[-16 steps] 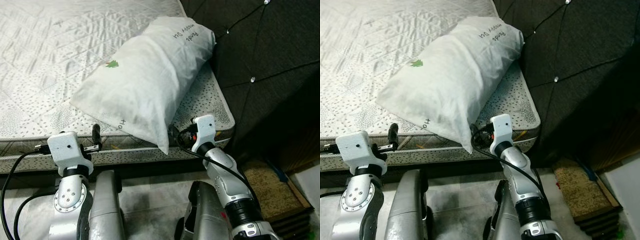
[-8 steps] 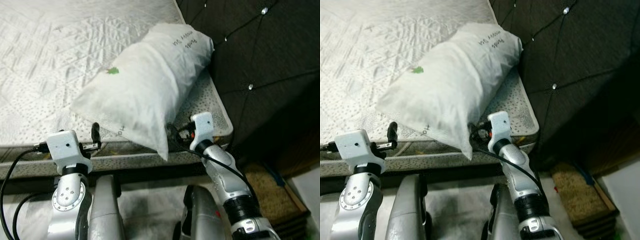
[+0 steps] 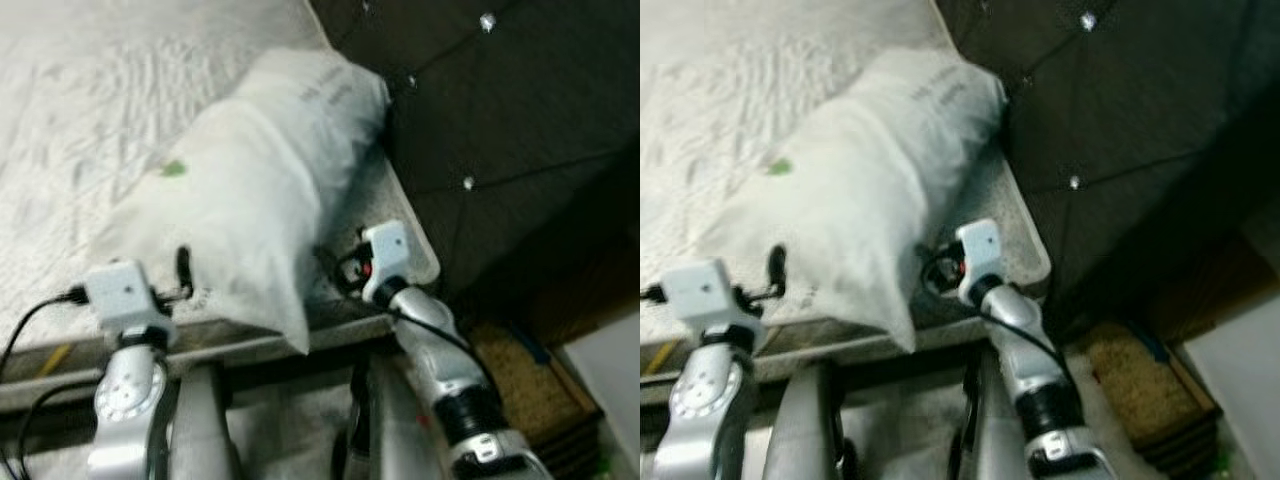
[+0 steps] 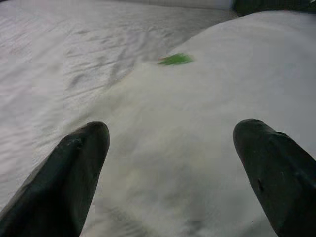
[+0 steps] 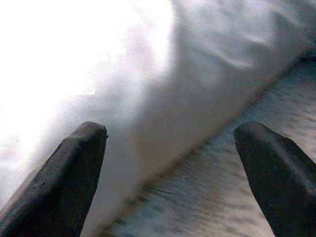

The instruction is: Clean up the room

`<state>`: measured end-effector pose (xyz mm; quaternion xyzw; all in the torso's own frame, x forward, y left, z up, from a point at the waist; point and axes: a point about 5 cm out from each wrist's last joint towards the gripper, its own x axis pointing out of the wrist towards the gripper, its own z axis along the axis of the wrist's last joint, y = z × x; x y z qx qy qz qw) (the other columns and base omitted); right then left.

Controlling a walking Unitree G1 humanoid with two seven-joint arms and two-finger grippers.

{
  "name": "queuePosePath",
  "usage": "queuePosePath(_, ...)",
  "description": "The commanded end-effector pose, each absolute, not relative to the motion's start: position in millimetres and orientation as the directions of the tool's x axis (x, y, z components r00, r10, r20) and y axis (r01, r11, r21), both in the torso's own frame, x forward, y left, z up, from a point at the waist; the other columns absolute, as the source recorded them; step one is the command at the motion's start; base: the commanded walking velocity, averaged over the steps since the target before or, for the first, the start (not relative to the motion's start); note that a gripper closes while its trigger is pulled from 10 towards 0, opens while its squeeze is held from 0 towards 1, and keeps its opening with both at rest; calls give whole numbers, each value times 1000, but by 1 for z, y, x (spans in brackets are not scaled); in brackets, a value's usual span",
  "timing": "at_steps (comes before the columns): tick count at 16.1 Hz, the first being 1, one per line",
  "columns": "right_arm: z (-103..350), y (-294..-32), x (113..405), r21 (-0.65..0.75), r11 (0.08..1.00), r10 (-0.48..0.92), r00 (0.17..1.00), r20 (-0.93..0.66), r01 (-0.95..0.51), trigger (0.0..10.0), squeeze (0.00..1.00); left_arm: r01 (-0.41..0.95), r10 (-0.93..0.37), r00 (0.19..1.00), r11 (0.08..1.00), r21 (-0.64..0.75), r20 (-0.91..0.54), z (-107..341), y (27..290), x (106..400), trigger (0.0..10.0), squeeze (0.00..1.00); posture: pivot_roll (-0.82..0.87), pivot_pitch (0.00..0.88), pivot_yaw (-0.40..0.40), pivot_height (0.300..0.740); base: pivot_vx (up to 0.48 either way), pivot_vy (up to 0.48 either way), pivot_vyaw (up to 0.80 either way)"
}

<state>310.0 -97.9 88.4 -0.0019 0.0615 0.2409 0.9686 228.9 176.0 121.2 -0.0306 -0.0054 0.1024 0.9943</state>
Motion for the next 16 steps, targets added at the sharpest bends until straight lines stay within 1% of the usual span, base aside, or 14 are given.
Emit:
queuePosePath(1,86,-106,309,29,892,452,883,-127,-452,10000,0,-214,212,977,975,-54,-31,115,174,225,10000,0,35,121,-82,553,0,0,0)
queuePosePath(2,86,-104,308,27,881,471,873,-127,-472,10000,0,-226,224,974,973,-49,-42,113,176,223,10000,0,35,121,-82,553,0,0,0)
queuePosePath(5,83,-101,306,28,862,504,852,-143,-505,10000,0,-240,236,968,970,-36,-90,106,179,215,10000,0,46,123,-82,523,0,0,0)
queuePosePath(6,82,-99,305,29,847,528,835,-154,-530,10000,0,-240,237,967,970,-31,-95,105,180,212,10000,0,47,123,-83,523,0,0,0)
queuePosePath(7,81,-96,303,3,810,579,798,-169,-587,10000,0,-245,242,965,970,-11,-100,104,182,206,10000,0,58,124,-81,523,0,0,0)
queuePosePath(8,81,-95,303,-13,794,597,783,-174,-608,10000,0,-246,245,964,969,-1,-101,104,183,204,10000,0,67,126,-80,523,0,0,0)
queuePosePath(10,76,-92,306,-45,713,674,702,-232,-700,10000,0,-279,283,952,959,53,-116,104,194,182,10000,0,97,136,-77,523,0,0,0)
queuePosePath(12,76,-85,305,-83,644,727,642,-245,-761,10000,0,-284,287,953,958,43,-97,108,198,174,10000,0,120,146,-82,523,0,0,0)
queuePosePath(13,78,-78,303,-55,586,778,580,-241,-809,10000,0,-299,303,948,953,49,-102,108,202,171,10000,0,127,150,-81,523,0,0,0)
queuePosePath(15,83,-64,299,-58,482,848,483,-219,-874,10000,0,-324,329,938,944,63,-108,108,209,168,10000,0,134,157,-84,523,0,0,0)
queuePosePath(16,87,-58,300,-53,475,857,476,-197,-878,10000,0,-324,330,937,943,70,-109,109,210,168,10000,0,133,164,-89,523,0,0,0)
